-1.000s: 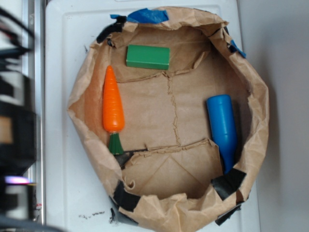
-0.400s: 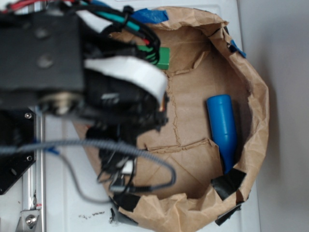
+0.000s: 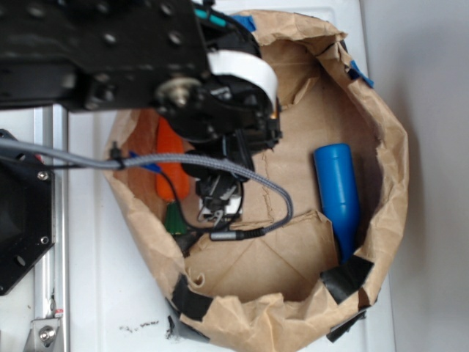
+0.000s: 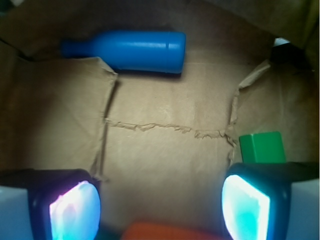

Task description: Grab the green block.

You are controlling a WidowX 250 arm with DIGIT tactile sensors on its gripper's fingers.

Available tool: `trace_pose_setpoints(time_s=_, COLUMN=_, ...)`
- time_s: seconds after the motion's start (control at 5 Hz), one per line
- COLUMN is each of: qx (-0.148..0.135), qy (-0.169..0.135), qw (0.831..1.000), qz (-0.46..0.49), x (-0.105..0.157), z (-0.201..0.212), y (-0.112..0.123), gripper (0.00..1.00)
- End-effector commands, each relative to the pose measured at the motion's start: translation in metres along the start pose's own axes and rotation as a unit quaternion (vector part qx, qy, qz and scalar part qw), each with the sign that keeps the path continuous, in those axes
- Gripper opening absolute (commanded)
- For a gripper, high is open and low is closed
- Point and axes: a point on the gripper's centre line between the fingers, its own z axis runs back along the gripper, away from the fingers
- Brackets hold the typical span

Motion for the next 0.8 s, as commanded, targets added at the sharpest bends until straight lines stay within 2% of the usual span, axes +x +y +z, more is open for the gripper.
trace_pose_setpoints(time_s=0.0, qx=0.015, qy=-0.014, qw=1.0, qz=-0.009, x=0.002, z=-0.003, y=0.008, gripper=1.0)
trace_pose_setpoints(time_s=0.4, qx=0.015, qy=-0.014, qw=1.0, qz=-0.009, x=0.002, z=-0.003, y=0.008, gripper=1.0)
trace_pose_setpoints(time_s=0.6, qx=0.055, qy=-0.038, qw=0.997, qz=0.03, x=0.007, z=-0.008, y=0.022, gripper=1.0)
